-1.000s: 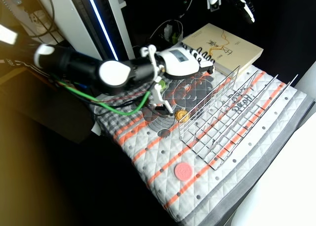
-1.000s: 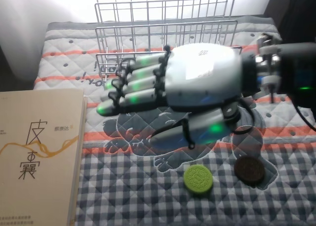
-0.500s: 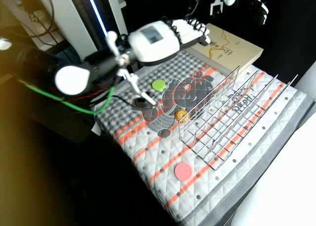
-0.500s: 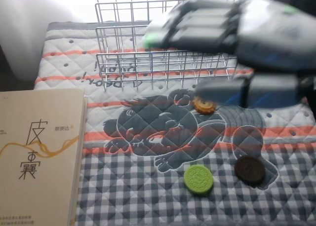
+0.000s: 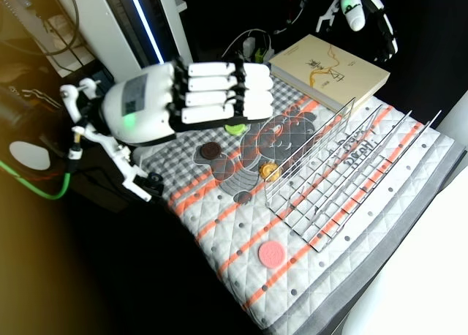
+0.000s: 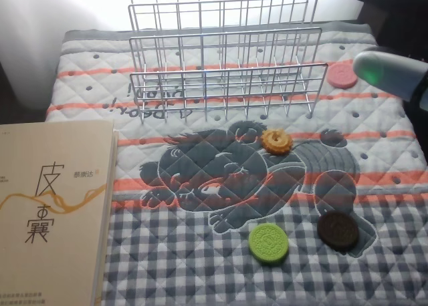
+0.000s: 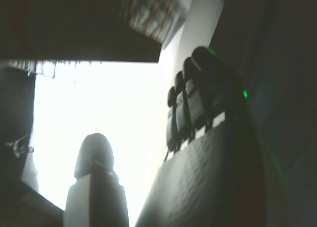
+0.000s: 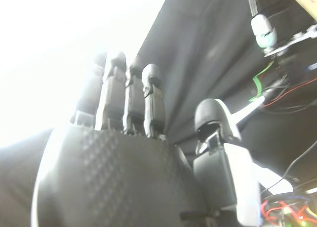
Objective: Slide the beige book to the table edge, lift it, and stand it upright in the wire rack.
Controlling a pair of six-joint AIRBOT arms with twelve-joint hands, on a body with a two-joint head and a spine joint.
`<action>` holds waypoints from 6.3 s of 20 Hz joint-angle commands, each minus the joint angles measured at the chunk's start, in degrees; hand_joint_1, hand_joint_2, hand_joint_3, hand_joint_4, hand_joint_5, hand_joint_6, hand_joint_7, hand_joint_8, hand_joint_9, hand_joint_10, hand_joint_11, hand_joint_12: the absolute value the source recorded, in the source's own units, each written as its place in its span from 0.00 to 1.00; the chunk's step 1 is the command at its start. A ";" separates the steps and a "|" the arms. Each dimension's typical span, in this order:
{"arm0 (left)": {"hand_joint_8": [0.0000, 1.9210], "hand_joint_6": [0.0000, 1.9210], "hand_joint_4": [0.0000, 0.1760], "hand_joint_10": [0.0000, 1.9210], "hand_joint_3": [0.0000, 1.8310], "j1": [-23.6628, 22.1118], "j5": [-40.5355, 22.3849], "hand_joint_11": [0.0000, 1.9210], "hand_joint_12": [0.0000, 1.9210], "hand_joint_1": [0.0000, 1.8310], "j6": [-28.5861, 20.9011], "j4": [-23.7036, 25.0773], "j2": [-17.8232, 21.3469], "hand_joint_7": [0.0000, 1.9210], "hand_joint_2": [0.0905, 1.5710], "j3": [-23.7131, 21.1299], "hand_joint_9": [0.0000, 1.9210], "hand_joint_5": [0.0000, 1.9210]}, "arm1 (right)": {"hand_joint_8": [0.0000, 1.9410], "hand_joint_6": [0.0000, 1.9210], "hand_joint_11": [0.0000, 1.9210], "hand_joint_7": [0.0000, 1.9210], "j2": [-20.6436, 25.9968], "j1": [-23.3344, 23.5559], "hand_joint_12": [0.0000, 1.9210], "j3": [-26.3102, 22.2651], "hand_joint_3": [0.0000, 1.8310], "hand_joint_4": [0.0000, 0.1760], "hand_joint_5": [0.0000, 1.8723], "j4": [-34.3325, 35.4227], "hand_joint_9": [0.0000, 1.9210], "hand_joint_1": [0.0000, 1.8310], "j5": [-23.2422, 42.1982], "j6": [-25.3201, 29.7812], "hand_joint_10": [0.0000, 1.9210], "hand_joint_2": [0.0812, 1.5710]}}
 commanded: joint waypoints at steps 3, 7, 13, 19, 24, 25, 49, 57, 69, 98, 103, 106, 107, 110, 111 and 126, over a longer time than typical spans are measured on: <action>0.00 0.00 0.00 0.00 0.00 -0.16 -2.63 0.00 0.53 0.24 -3.04 1.60 0.09 0.18 0.62 1.61 0.18 0.13 | 0.00 0.00 0.14 0.15 -0.06 0.06 0.02 -0.11 0.00 0.00 0.16 2.13 0.14 0.12 7.27 -0.10 0.00 0.89; 0.00 0.00 0.00 0.00 0.00 -0.16 2.83 0.00 0.48 0.20 -5.01 6.70 0.12 0.15 0.59 2.75 0.15 0.12 | 0.00 0.00 0.13 0.14 0.23 -0.72 0.01 -0.24 0.00 0.00 0.17 2.92 0.13 0.14 7.50 -0.10 0.00 0.88; 0.00 0.00 0.00 0.00 0.00 -0.17 7.28 0.00 0.52 0.17 -6.12 11.74 0.09 0.14 0.56 3.08 0.16 0.11 | 0.00 0.00 0.12 0.13 0.38 -1.05 0.01 -0.33 0.00 0.00 0.16 3.44 0.12 0.18 8.31 -0.10 0.00 0.86; 0.00 0.00 0.01 0.00 0.00 -0.54 9.59 0.00 0.47 0.11 -8.11 15.02 -0.16 0.13 0.56 3.89 0.15 0.09 | 0.00 0.00 0.12 0.14 0.36 -1.16 0.00 -0.36 0.00 0.00 0.16 3.55 0.13 0.16 8.36 -0.10 0.00 0.86; 0.00 0.01 0.00 0.00 0.00 -3.05 12.04 0.00 0.51 0.09 -8.55 17.95 -0.34 0.14 0.58 4.73 0.16 0.14 | 0.00 0.00 0.12 0.13 0.33 -1.73 0.00 -0.36 0.00 0.00 0.17 4.15 0.12 0.17 8.36 -0.10 0.00 0.87; 0.00 0.01 0.00 0.00 0.00 -3.59 12.49 0.00 0.42 0.10 -8.55 18.34 -0.47 0.14 0.60 4.96 0.14 0.17 | 0.00 0.00 0.13 0.13 0.33 -1.84 0.00 -0.36 0.00 0.00 0.17 4.24 0.12 0.17 8.36 -0.10 0.00 0.87; 0.49 0.51 0.00 0.05 0.00 -0.09 -5.84 0.10 0.75 0.65 -9.17 1.81 0.71 0.47 0.71 4.04 0.48 0.49 | 0.00 0.00 0.14 0.13 0.63 -3.33 0.01 -0.76 0.00 0.00 0.14 5.32 0.13 0.15 8.36 -0.10 0.00 0.87; 0.40 0.45 0.00 0.47 0.00 -2.18 -20.14 0.45 0.76 0.82 -9.34 1.52 0.86 0.56 0.66 1.54 0.55 0.48 | 0.00 0.00 0.15 0.13 0.46 -3.79 0.01 -0.69 0.00 0.00 0.14 5.95 0.14 0.17 8.36 -0.10 0.00 0.86; 0.51 0.58 0.00 0.59 0.00 -15.53 -24.84 0.51 0.62 0.75 -8.03 3.40 -3.69 0.49 0.69 5.14 0.54 0.43 | 0.00 0.00 0.16 0.14 0.21 -4.49 0.01 -0.55 0.00 0.00 0.14 6.95 0.15 0.18 8.36 -0.10 0.00 0.85; 0.44 0.50 0.00 0.52 0.00 -54.54 -9.58 0.50 0.48 0.76 -6.01 27.23 -10.88 0.52 0.67 16.14 0.55 0.52 | 0.00 0.00 0.24 0.19 -0.30 -5.50 0.01 -0.12 0.00 0.00 0.17 7.91 0.21 0.16 9.01 -0.10 0.01 0.84; 0.44 0.54 0.00 0.53 0.00 -60.85 -6.10 0.54 0.50 0.76 -3.89 28.90 -12.71 0.51 0.67 17.91 0.57 0.49 | 0.00 0.00 0.24 0.19 -0.99 -5.53 0.00 0.39 0.00 0.00 0.17 7.91 0.21 0.13 9.01 -0.10 0.00 0.87; 0.47 0.53 0.00 0.53 0.00 -61.02 -4.19 0.54 0.50 0.76 -3.42 27.79 -13.85 0.50 0.68 19.18 0.57 0.49 | 0.00 0.00 0.24 0.19 -1.40 -5.53 0.00 0.76 0.00 0.00 0.17 7.91 0.21 0.13 9.01 -0.10 0.00 0.87; 0.45 0.51 0.00 0.53 0.00 -60.93 -3.64 0.54 0.50 0.76 -3.42 27.52 -14.36 0.51 0.67 19.72 0.57 0.50 | 0.00 0.00 0.24 0.19 -1.43 -5.53 0.00 0.79 0.01 0.00 0.17 7.90 0.21 0.13 9.01 -0.10 0.00 0.88; 0.40 0.48 0.00 0.52 0.00 -61.36 -1.85 0.55 0.50 0.76 -3.47 27.28 -16.14 0.54 0.66 21.65 0.58 0.51 | 0.00 0.00 0.23 0.18 -1.59 -5.59 0.00 0.99 0.00 0.00 0.17 7.85 0.20 0.12 9.01 -0.10 0.00 0.89; 0.38 0.47 0.00 0.50 0.00 -61.58 -1.58 0.56 0.49 0.76 -3.48 27.23 -16.73 0.55 0.66 22.24 0.59 0.52 | 0.00 0.00 0.24 0.18 -1.76 -5.59 0.00 1.21 0.00 0.00 0.17 7.83 0.20 0.11 9.02 -0.10 0.00 0.88; 0.23 0.37 0.00 0.45 0.00 -61.33 -0.71 0.59 0.46 0.77 -2.57 26.39 -20.43 0.65 0.63 26.80 0.62 0.55 | 0.00 0.00 0.19 0.17 -2.91 -5.95 0.00 2.23 0.00 0.00 0.17 7.13 0.17 0.07 9.27 0.19 0.00 0.88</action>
